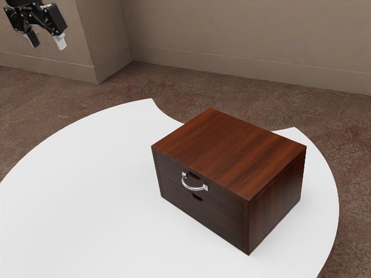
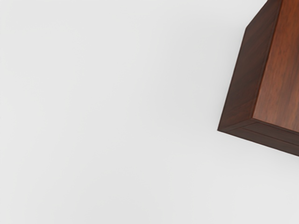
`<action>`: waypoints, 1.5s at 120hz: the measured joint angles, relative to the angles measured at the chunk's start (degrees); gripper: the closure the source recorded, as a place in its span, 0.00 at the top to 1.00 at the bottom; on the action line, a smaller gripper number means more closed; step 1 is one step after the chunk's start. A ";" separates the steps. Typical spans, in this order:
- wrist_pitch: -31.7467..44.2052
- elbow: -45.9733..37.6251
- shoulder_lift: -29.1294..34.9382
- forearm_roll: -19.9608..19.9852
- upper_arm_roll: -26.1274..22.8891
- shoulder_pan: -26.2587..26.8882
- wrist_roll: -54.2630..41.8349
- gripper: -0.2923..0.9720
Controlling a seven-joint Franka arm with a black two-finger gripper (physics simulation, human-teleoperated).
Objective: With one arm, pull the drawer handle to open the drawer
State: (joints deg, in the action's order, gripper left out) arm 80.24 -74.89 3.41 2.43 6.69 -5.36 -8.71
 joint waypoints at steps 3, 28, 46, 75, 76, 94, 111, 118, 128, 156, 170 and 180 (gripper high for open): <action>0.01 0.03 0.00 -0.01 -0.03 -0.07 -0.07 0.75; -0.04 -0.47 -0.82 0.29 0.08 0.08 1.20 0.75; -0.14 -1.15 -3.77 0.40 -1.58 -1.14 5.04 0.75; 9.36 -38.07 13.93 2.91 -7.84 4.58 20.55 0.75; 10.23 -40.23 15.31 3.35 -8.91 4.51 21.30 0.75; 21.74 -55.82 23.28 12.11 -18.65 2.72 35.13 0.75; 31.91 -63.18 27.71 15.50 -22.93 8.65 48.44 0.74; 34.60 -64.94 29.50 16.73 -24.04 9.68 53.90 0.74; 38.69 -66.00 29.59 18.62 -25.72 9.99 61.14 0.74; 50.87 -64.65 21.19 11.54 -23.17 12.05 76.75 0.74; 54.23 -62.53 17.00 9.06 -19.94 13.24 82.24 0.73; 55.92 -63.01 16.51 8.48 -19.81 13.49 85.76 0.73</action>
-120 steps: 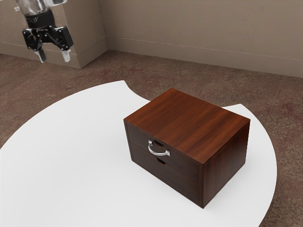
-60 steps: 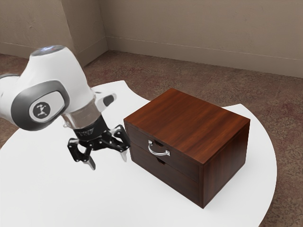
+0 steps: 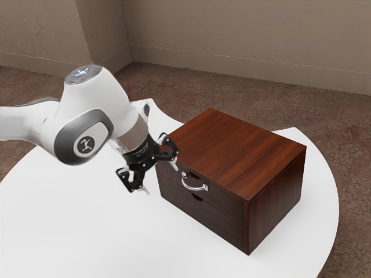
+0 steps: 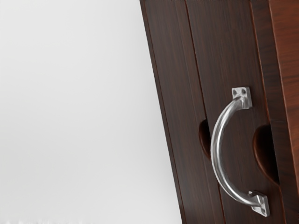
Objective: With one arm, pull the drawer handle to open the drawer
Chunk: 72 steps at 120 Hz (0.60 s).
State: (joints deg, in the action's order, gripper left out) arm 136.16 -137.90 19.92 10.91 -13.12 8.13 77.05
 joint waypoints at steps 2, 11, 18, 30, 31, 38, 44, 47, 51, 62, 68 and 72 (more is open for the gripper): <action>0.24 -0.15 0.05 -0.05 -0.06 0.00 0.69 0.73; 1.15 -1.43 0.18 1.31 -1.03 -0.03 3.56 0.73; 1.71 -2.72 0.61 2.33 -1.85 -0.04 5.56 0.73; 2.80 -3.61 0.25 3.28 -2.50 0.46 8.52 0.73; 2.93 -3.63 0.16 3.33 -2.51 0.53 8.74 0.73; 4.18 -3.69 -0.66 3.58 -2.61 1.21 10.20 0.73; 5.57 -3.67 -1.36 3.67 -2.67 1.47 11.33 0.73; 6.39 -3.66 -1.74 3.69 -2.68 1.56 11.86 0.73; 7.60 -3.64 -2.31 3.71 -2.69 1.64 12.54 0.73; 10.91 -3.63 -3.32 3.63 -2.70 1.88 14.12 0.72; 12.53 -3.63 -4.08 3.59 -2.66 1.85 14.72 0.72; 13.54 -3.59 -4.73 3.57 -2.64 1.75 15.03 0.72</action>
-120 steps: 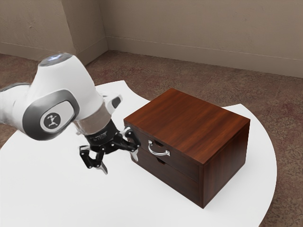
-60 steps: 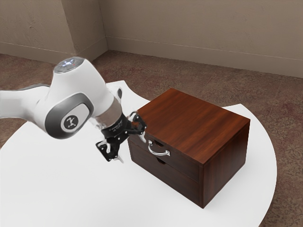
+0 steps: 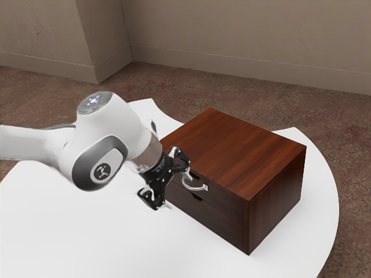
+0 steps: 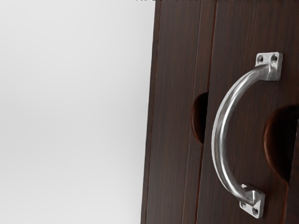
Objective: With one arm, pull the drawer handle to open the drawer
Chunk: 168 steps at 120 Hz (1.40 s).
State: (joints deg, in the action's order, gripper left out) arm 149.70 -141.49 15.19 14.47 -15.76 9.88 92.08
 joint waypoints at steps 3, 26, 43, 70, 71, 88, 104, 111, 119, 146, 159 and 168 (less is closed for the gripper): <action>0.71 0.02 -0.42 -0.01 0.01 -0.10 0.19 0.72; 4.22 -0.02 -2.23 -0.06 0.34 -1.08 0.37 0.72; 5.53 -0.19 -3.66 -0.06 0.37 -1.14 0.01 0.71; 8.04 -0.21 -6.68 -0.06 0.43 -1.91 -1.65 0.71; 8.11 -0.21 -6.75 -0.06 0.44 -1.92 -1.72 0.71; 9.55 -0.14 -8.51 -0.08 0.46 -1.95 -2.78 0.71; 10.64 0.14 -10.18 -0.16 0.84 -1.83 -3.75 0.70; 11.18 0.19 -10.60 -0.28 1.29 -2.06 -4.21 0.70; 11.66 0.22 -10.72 -0.50 1.58 -2.12 -4.68 0.70; 12.13 -0.38 -10.63 -0.92 1.69 -2.18 -5.90 0.69; 12.03 -1.37 -10.12 -0.99 1.70 -2.10 -6.34 0.67; 11.53 -2.20 -9.13 -0.97 1.70 -2.07 -6.59 0.65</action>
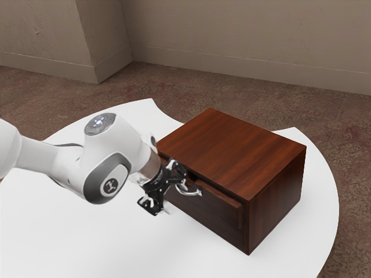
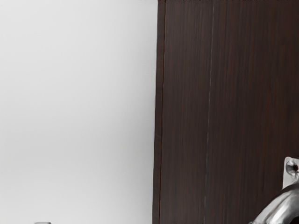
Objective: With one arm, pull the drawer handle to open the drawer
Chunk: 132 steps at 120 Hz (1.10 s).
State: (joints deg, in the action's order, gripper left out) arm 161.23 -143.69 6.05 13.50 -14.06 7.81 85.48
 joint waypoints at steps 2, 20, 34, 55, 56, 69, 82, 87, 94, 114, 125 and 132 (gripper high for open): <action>-0.16 -0.17 0.27 0.00 0.00 0.00 -0.05 0.65; -2.19 -2.56 3.49 -0.21 0.04 0.04 -0.41 0.62; -4.17 -4.15 5.89 -0.42 0.69 0.52 -0.58 0.61; -6.54 -5.97 8.57 -0.50 0.78 0.75 -0.66 0.60; -6.61 -6.04 8.65 -0.49 0.78 0.76 -0.66 0.60; -7.29 -6.98 9.96 0.35 0.78 1.19 -0.62 0.59; -7.99 -8.61 12.08 0.39 0.75 3.07 -0.18 0.59; -8.40 -9.06 12.87 0.34 0.72 3.46 0.10 0.59; -9.04 -9.67 14.00 0.33 0.67 3.64 0.52 0.59; -11.67 -10.81 17.07 0.31 0.64 3.57 1.63 0.59; -13.76 -11.05 18.43 0.50 0.54 3.53 2.42 0.59; -15.04 -11.22 19.05 0.41 0.53 3.62 2.89 0.59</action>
State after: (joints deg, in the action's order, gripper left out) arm 146.18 -154.91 25.10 13.91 -13.53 11.43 88.37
